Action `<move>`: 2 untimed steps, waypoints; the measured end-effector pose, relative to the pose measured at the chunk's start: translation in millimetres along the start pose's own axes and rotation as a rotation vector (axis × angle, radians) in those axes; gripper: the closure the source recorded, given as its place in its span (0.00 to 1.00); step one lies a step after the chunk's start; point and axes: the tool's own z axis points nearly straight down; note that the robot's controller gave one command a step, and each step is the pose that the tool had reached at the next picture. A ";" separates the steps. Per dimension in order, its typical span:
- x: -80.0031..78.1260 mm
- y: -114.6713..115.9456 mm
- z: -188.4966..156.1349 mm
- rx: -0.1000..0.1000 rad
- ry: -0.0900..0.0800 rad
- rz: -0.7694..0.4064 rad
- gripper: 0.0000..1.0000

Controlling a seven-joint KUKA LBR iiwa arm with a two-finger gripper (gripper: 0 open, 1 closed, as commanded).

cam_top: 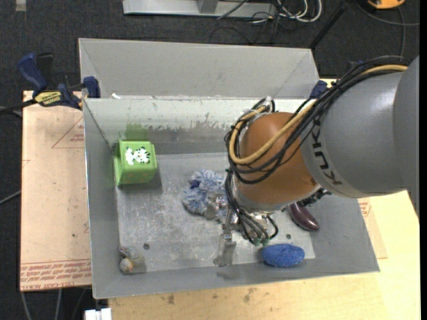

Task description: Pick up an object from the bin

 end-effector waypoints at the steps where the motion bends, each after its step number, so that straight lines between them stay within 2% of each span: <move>1: -1.6 -0.4 -4.3 -0.001 -0.007 0.003 0.00; 2: -41.1 -28.4 25.5 -0.002 -0.014 -0.057 0.00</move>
Offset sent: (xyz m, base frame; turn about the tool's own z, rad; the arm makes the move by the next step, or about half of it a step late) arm 0.0662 -0.0523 -0.0506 -0.0932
